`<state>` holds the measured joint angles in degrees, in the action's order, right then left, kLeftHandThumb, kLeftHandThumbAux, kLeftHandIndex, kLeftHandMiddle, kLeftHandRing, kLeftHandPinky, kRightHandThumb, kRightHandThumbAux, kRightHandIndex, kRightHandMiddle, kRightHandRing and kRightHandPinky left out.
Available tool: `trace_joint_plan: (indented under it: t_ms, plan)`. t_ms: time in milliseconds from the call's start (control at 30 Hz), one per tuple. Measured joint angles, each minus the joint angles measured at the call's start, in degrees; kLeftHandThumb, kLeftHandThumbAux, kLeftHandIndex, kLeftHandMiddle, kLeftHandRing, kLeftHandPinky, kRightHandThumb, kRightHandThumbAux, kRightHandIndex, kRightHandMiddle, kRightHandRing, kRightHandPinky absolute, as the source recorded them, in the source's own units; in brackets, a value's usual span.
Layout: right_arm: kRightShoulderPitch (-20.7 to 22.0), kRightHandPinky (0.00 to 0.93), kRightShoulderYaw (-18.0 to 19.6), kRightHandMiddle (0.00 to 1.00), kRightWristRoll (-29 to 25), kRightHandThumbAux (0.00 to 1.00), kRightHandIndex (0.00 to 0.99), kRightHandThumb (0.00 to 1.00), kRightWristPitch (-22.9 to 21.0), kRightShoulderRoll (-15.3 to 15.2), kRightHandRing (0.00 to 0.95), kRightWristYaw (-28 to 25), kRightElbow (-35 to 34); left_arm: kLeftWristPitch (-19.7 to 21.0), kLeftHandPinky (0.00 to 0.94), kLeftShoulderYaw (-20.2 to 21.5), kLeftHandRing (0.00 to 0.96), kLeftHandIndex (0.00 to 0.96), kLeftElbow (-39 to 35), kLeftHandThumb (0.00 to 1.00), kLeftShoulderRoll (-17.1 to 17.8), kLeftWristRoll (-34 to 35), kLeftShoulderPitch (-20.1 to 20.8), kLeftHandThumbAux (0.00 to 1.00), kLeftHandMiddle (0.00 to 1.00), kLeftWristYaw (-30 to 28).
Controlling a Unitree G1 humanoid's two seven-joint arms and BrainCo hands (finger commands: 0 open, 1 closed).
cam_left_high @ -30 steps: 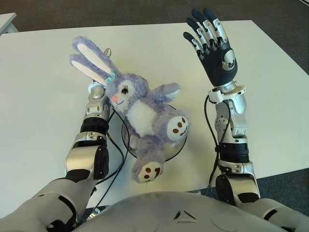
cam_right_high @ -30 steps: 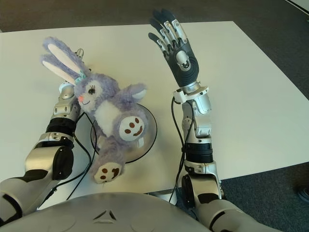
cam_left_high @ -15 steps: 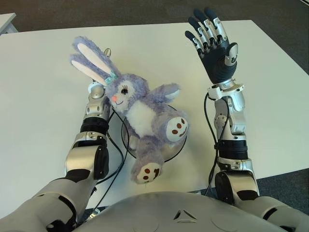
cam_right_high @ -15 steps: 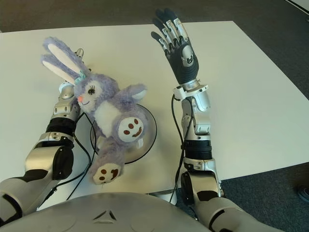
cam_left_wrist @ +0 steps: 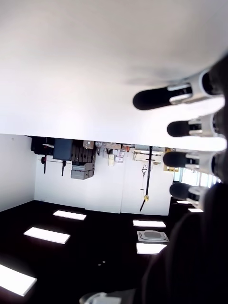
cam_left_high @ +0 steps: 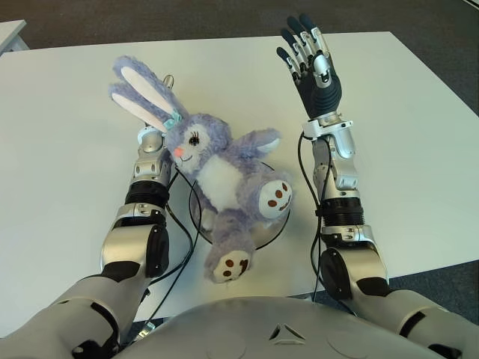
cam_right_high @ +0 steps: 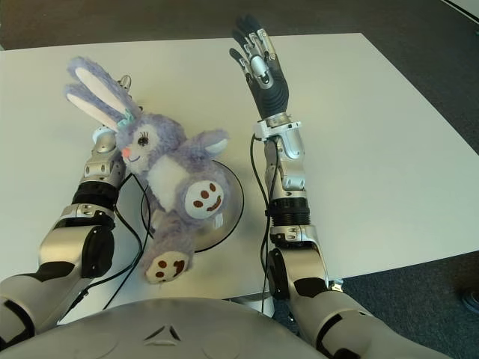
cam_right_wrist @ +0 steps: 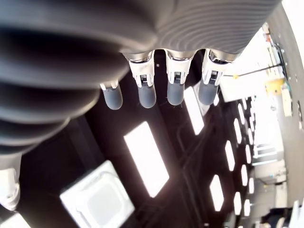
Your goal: Put the doll into the plate.
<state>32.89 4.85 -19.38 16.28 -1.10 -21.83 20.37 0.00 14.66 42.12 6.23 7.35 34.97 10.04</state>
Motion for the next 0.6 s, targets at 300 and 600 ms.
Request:
trace_joint_plan:
  t_ms: [300,600]
  plan:
    - [1.8,0.0,1.2,0.0,4.3,0.549,0.042,0.027,7.1,-0.1,0.0,1.7,11.1,0.0,0.0,0.0,0.046,0.0,-0.3,0.0,0.0,0.0,0.0,0.39,0.083,0.0]
    - [6.0,0.0,1.5,0.0,7.3,0.592,0.04,0.0,11.6,-0.1,0.0,4.6,18.5,0.0,0.0,0.0,0.048,0.0,-0.5,0.0,0.1,0.0,0.0,0.386,0.085,0.0]
